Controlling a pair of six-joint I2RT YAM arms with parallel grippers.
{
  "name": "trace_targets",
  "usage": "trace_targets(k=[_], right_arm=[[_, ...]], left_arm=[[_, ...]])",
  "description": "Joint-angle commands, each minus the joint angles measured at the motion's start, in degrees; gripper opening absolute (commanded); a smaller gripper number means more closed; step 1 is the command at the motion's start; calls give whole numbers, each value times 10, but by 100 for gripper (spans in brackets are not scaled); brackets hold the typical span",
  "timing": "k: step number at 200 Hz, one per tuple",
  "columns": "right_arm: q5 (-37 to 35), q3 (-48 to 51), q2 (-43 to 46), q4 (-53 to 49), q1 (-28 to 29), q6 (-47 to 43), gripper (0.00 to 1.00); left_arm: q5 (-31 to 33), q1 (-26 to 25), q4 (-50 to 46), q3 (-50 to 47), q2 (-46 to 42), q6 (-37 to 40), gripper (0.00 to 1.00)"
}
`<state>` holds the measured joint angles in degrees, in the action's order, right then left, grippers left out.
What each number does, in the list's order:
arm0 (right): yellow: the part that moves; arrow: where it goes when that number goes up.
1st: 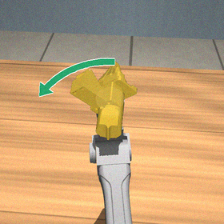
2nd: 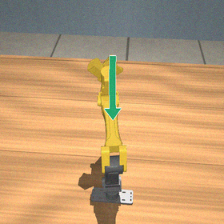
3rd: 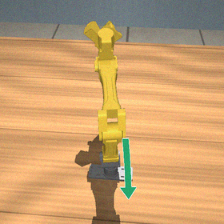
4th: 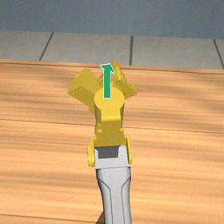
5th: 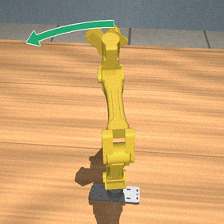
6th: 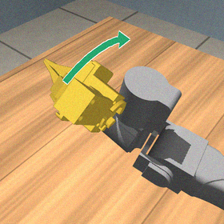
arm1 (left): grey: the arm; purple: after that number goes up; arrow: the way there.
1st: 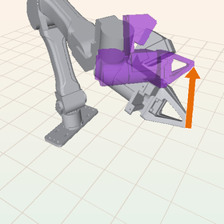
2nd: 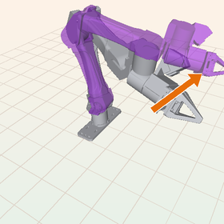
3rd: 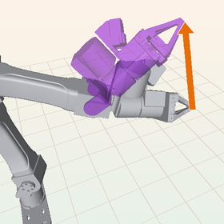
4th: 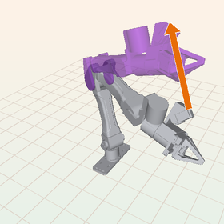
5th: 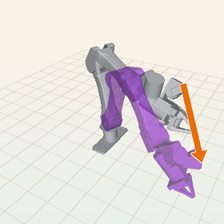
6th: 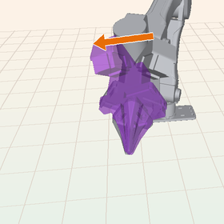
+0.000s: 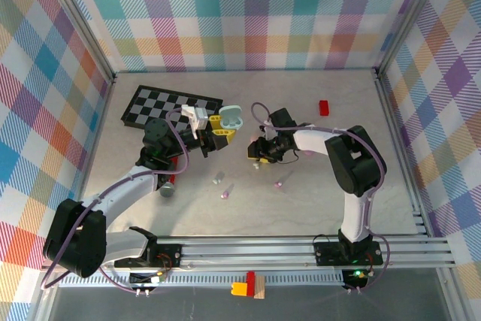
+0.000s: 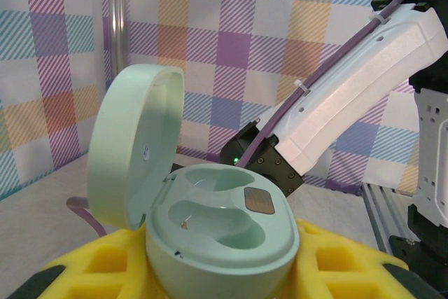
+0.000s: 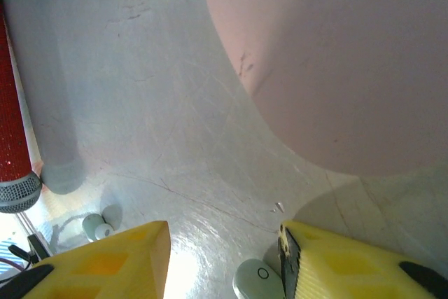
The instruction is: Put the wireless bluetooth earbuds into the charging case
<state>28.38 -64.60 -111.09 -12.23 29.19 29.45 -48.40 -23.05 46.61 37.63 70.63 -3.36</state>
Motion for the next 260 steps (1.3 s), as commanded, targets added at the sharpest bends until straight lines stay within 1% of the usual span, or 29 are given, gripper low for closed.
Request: trace_targets(k=[1,39,113,184,217,260], right_arm=[[17,21,15,-29,5,-19,45],[28,24,27,-37,9,-26,44],[34,16,20,-50,20,-33,36],[34,28,28,-72,29,-58,36],[33,25,28,-79,32,-63,32],[32,22,26,-89,39,-72,29]], left_arm=[[-2,5,12,-2,-8,7,35],[-1,6,11,-1,-8,9,35],[-3,5,8,1,-8,11,35],[-3,6,5,3,-6,14,35],[-4,6,4,5,-3,14,35],[-3,6,0,3,-6,16,35]])
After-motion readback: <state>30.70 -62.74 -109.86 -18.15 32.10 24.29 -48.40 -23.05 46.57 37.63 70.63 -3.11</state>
